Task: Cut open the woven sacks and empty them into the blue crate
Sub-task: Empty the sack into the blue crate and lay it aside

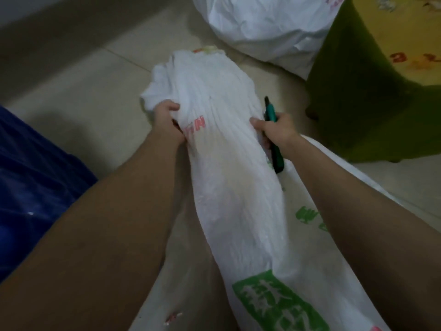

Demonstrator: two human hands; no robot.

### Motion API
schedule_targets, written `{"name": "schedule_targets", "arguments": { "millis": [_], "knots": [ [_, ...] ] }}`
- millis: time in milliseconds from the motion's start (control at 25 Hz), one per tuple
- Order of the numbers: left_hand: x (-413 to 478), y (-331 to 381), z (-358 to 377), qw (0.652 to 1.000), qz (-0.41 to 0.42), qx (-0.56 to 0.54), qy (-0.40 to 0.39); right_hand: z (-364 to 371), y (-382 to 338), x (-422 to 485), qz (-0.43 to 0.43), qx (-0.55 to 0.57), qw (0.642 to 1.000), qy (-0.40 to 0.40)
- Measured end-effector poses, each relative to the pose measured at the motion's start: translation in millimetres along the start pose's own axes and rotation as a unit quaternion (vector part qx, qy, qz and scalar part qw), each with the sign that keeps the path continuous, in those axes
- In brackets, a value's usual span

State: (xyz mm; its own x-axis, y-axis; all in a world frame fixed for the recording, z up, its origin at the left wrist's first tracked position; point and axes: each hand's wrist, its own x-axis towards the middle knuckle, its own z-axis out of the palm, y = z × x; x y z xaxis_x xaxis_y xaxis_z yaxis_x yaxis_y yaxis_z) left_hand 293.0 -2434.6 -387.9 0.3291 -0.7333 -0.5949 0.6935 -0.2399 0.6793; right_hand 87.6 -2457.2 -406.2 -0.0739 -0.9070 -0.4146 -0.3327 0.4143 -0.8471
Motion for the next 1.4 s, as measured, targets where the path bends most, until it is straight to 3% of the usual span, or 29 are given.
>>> {"name": "schedule_targets", "arguments": {
  "millis": [80,160,320,360,440,520,600,720,880,1040,1200,1320,1400],
  "knots": [
    [-3.1,14.7,-7.9,0.991,0.090,0.052,0.090,-8.5,-6.1,-1.3,-0.024,0.004,0.998,0.060],
    [-9.0,24.0,-10.5,0.956,0.139,0.192,0.172,-16.9,-10.8,1.2,-0.055,-0.061,0.986,0.147],
    [-19.0,17.4,-8.1,0.980,0.021,0.193,0.051,-21.8,-13.6,-7.8,-0.082,-0.163,0.966,0.185],
    [-18.7,12.4,-8.8,0.977,-0.009,0.211,0.025,-22.1,-11.4,-11.9,-0.075,-0.137,0.976,0.154],
    [-15.7,5.6,-13.4,0.982,-0.057,0.177,-0.034,-18.7,1.7,-31.2,0.027,-0.083,0.995,-0.044],
    [-7.5,5.8,-14.5,0.983,-0.058,0.168,-0.039,-16.0,21.8,-47.7,0.161,-0.069,0.956,-0.235],
    [3.0,5.0,-17.3,0.980,-0.035,0.194,-0.018,-14.8,42.9,-48.3,0.209,-0.043,0.934,-0.286],
    [30.3,6.1,-27.3,0.989,0.052,0.137,-0.014,-10.6,64.2,-37.4,0.196,0.004,0.948,-0.252],
    [68.7,29.5,-21.4,0.984,0.151,0.017,-0.090,11.0,68.3,-33.5,0.073,0.048,0.983,-0.159],
    [19.9,50.2,4.7,0.971,0.236,-0.043,0.001,23.2,42.2,-30.5,0.112,0.195,0.961,-0.161],
    [-14.9,16.4,32.7,0.978,0.202,-0.006,-0.060,15.2,42.2,-35.0,0.188,0.297,0.931,-0.099],
    [-36.4,0.4,38.4,0.987,0.106,0.024,-0.123,3.3,59.0,-43.5,0.202,0.394,0.895,-0.063],
    [-63.5,-5.4,33.0,0.983,0.105,0.043,-0.146,-6.3,68.0,-55.3,0.197,0.435,0.877,-0.054]
  ]
}}
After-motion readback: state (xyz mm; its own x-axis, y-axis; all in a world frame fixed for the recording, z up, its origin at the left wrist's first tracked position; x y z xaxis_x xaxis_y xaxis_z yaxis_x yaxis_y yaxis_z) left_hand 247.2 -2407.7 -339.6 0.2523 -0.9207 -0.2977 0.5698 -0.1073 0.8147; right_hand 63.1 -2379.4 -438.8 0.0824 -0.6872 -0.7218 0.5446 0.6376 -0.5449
